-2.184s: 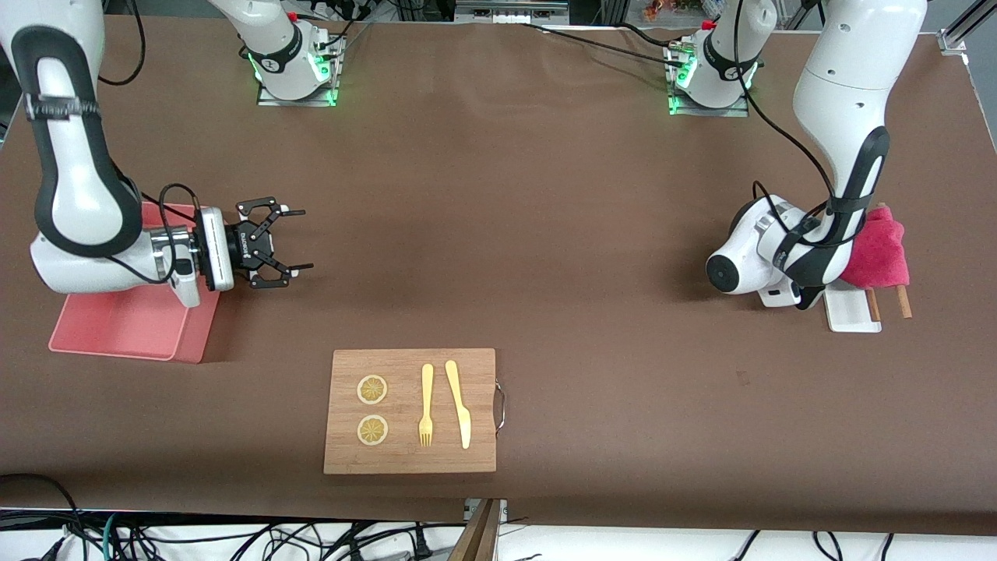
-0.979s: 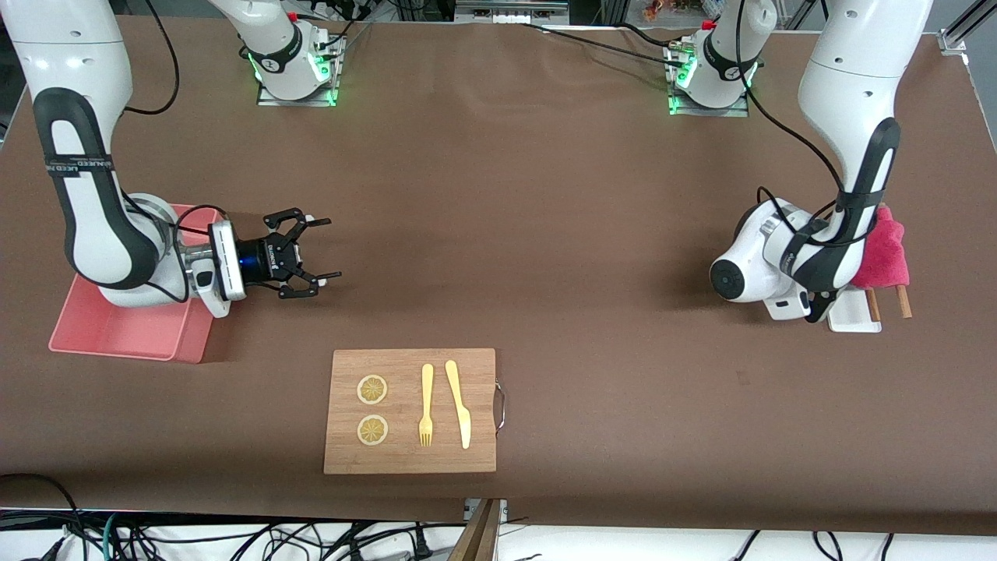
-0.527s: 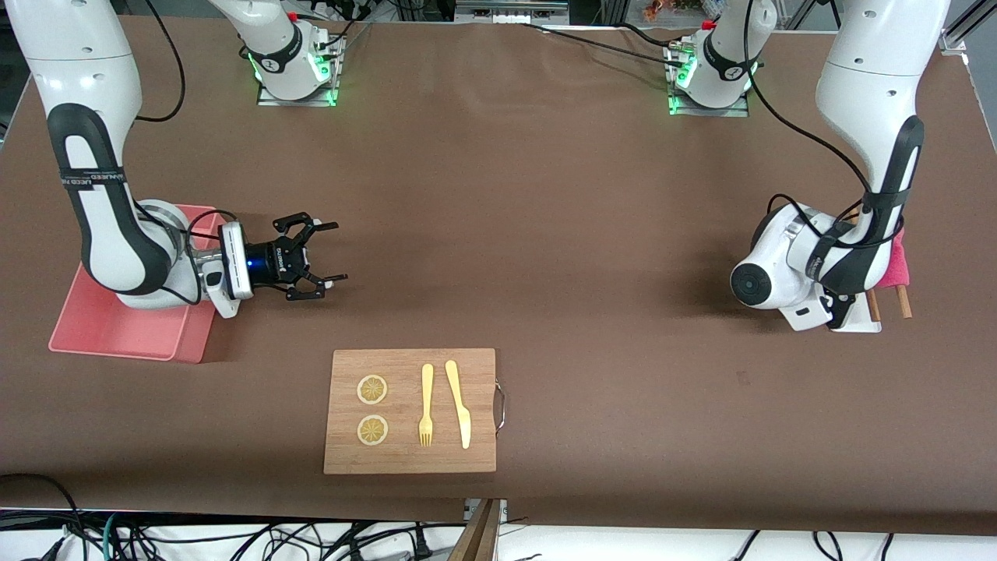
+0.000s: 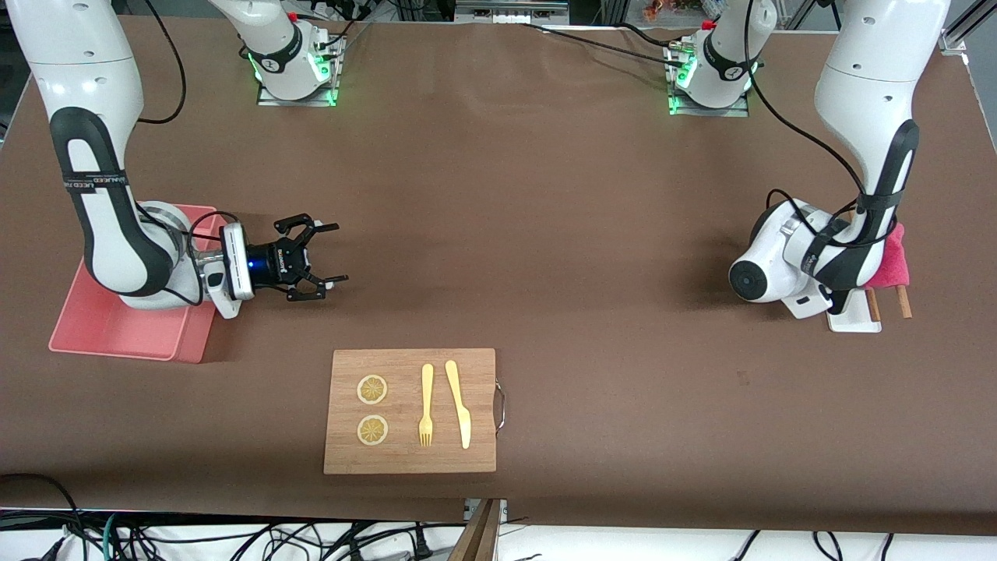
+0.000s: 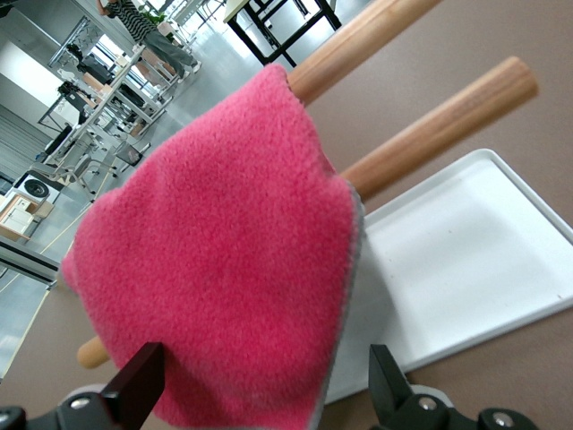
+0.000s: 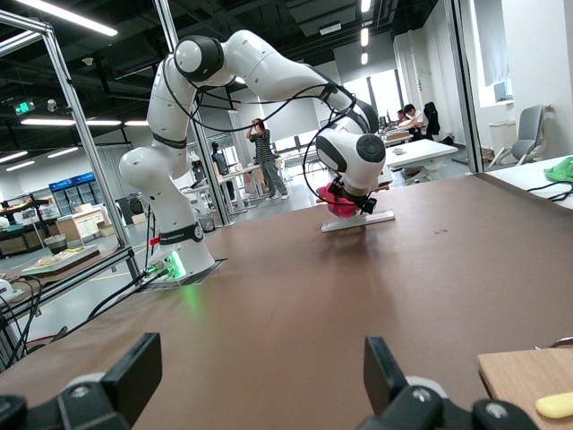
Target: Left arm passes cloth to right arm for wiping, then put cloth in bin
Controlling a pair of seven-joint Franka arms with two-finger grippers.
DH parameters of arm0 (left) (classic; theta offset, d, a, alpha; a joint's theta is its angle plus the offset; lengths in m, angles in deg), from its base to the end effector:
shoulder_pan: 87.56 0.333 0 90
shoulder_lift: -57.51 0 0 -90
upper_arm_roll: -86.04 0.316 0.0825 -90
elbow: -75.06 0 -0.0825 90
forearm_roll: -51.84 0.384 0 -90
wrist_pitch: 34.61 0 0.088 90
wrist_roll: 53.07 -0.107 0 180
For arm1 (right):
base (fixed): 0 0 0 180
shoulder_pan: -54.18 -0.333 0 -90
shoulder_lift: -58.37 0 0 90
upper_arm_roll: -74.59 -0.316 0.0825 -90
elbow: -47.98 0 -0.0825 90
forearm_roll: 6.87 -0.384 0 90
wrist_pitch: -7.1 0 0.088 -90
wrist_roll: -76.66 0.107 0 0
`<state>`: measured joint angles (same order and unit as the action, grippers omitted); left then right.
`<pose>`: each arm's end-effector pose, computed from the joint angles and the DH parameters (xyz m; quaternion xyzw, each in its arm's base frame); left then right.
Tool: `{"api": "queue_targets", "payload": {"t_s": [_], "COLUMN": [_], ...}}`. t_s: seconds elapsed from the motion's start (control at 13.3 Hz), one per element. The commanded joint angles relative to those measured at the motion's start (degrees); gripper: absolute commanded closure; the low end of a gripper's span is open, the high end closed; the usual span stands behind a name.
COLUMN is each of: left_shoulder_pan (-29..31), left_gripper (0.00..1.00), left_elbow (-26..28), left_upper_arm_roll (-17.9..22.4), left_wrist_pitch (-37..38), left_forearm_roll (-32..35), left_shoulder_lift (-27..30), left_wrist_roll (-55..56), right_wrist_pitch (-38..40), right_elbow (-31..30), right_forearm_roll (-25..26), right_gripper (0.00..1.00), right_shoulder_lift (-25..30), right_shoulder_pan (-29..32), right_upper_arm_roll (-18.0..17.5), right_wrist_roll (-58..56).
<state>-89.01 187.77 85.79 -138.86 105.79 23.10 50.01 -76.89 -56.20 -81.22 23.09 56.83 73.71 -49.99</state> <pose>0.5461 0.0501 0.1493 -0.7307 -0.4746 -0.0923 0.4820 0.5915 0.0924 0.2279 -0.5227 -0.5196 -0.3473 0.5798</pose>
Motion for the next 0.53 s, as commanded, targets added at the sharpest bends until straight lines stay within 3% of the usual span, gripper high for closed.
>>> {"api": "queue_targets", "payload": {"t_s": [0.0, 0.08, 0.15, 0.23, 0.38, 0.45], "left_shoulder_pan": [0.66, 0.67, 0.67, 0.67, 0.67, 0.58], "left_gripper": [0.00, 0.04, 0.23, 0.56, 0.94, 1.00], "left_elbow": [1.63, 1.89, 2.25, 2.16, 2.07, 1.99], "left_upper_arm_roll": [-0.19, -0.10, -0.10, -0.10, -0.19, -0.19], "left_wrist_pitch": [0.54, 0.71, 0.97, 1.32, 1.50, 1.85], "left_forearm_roll": [1.34, 1.42, 1.42, 1.42, 1.42, 1.42], "left_shoulder_lift": [0.66, 0.48, 0.31, 0.48, 0.66, 0.66], "left_wrist_roll": [0.73, 0.64, 0.64, 0.73, 0.29, -0.41], "right_wrist_pitch": [0.59, 0.50, 0.41, 0.32, 0.32, 0.32], "right_elbow": [0.38, 0.38, 0.46, 0.55, 0.55, 0.55], "right_forearm_roll": [-1.41, -1.41, -1.41, -1.41, -1.41, -1.41], "right_gripper": [0.00, 0.00, 0.00, 0.00, 0.00, 0.00], "right_shoulder_lift": [-0.48, -0.48, -0.48, -0.48, -0.48, -0.48], "right_shoulder_pan": [0.07, 0.07, 0.07, 0.07, 0.16, 0.16], "right_upper_arm_roll": [0.09, 0.09, 0.09, 0.18, 0.18, 0.18], "right_wrist_roll": [-0.78, -0.78, -0.78, -0.70, -0.69, -0.69]}}
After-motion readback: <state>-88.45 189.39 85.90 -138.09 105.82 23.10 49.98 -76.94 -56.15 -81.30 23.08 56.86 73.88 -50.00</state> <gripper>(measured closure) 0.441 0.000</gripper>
